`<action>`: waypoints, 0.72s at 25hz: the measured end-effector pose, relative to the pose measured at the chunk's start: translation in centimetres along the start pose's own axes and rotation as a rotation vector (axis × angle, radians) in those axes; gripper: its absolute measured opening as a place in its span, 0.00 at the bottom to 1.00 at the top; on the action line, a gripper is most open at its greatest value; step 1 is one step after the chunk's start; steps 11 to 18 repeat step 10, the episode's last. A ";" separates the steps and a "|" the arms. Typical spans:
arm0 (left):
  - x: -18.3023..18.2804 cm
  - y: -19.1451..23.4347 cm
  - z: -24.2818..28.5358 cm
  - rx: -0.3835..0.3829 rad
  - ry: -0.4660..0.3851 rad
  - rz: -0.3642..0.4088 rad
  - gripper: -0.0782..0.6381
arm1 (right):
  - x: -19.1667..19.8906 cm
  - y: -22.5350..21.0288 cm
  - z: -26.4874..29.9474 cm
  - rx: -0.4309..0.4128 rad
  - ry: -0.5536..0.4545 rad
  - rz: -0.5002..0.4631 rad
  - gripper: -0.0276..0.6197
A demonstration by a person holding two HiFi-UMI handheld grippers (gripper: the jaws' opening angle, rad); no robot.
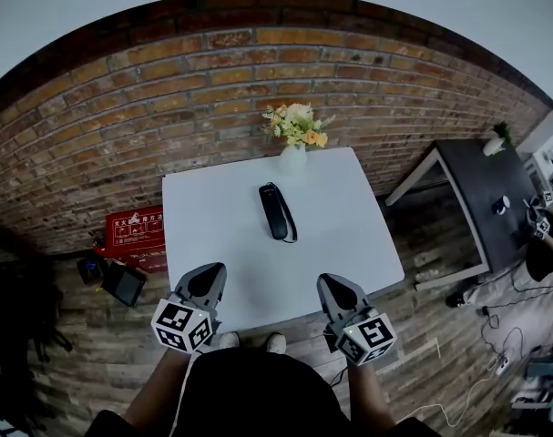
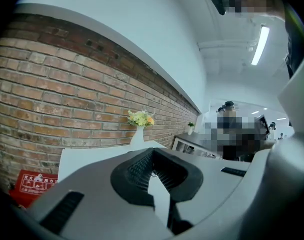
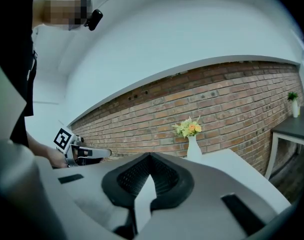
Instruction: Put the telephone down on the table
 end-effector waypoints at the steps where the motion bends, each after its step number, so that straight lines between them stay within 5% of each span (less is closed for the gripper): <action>1: 0.0 0.2 0.0 0.004 0.002 0.001 0.13 | 0.1 0.2 0.0 0.005 0.001 0.006 0.08; 18: -0.1 1.7 -0.4 0.036 -0.002 0.003 0.13 | 0.6 1.4 0.8 0.039 0.000 -0.009 0.08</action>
Point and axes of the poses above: the fingertips, and each gripper's own axes: z forward along the fingers, y to its left, x out of its underside, the point moved 2 cm from there along -z, backward along the fingers, and after that the axes turned 13 degrees about x, right-handed, at the moved point
